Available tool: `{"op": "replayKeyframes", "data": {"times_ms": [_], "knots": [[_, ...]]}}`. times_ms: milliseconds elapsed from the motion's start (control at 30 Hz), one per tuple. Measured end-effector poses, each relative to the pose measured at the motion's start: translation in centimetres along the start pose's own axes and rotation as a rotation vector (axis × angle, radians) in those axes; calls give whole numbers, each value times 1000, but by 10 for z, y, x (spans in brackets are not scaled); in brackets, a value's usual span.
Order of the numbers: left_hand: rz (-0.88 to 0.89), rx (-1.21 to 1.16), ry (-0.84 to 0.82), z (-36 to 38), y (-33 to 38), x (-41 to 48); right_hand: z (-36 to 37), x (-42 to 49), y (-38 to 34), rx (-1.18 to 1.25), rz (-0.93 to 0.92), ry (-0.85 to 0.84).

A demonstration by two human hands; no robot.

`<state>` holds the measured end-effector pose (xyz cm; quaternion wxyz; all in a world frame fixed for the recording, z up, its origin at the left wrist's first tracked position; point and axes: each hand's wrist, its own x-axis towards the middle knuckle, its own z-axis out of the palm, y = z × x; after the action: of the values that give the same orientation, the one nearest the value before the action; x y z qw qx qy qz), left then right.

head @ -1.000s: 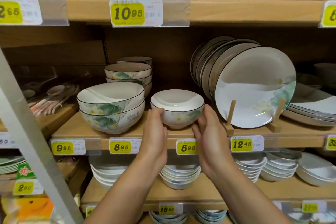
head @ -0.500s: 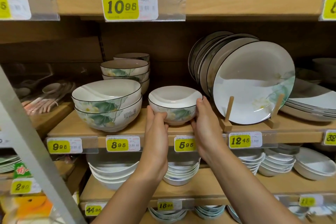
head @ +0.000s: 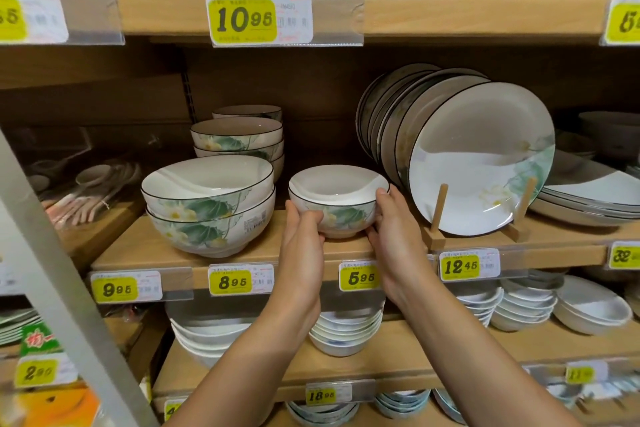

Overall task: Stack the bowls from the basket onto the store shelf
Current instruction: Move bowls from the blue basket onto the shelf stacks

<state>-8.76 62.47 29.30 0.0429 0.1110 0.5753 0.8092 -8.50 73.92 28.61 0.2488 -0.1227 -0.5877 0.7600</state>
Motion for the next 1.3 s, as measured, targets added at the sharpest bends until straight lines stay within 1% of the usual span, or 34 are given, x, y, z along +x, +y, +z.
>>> {"op": "replayKeyframes", "data": {"times_ms": [200, 333, 400, 500, 667, 767, 867, 967, 1067, 1167, 1300], "knots": [[-41, -19, -61, -6, 1, 0, 3, -2, -5, -10, -13, -3], [-39, 62, -91, -15, -1, -8, 3, -9, -9, 25, 29, 2], [-27, 92, -142, -22, -1, -17, 2, -21, -12, 49, 26, 14], [-45, 88, -193, -34, 0, -36, -1, -50, -11, 63, -38, 100], [-98, 162, -236, -52, 9, -72, -8, -99, -2, 26, -117, 148], [-83, 195, -152, -71, 19, -95, -6, -123, 3, 62, -120, 170], [-70, 169, -1, -97, 28, -123, 2, -144, 15, 98, -28, 102], [-102, 162, 208, -128, 22, -166, 11, -174, 40, 71, 130, -47], [-151, 140, 382, -158, 6, -214, 18, -209, 71, 1, 282, -201], [-204, 166, 454, -188, -3, -260, 31, -245, 99, -36, 398, -303], [-238, 228, 556, -245, 2, -315, 66, -303, 132, -161, 516, -460]]}}
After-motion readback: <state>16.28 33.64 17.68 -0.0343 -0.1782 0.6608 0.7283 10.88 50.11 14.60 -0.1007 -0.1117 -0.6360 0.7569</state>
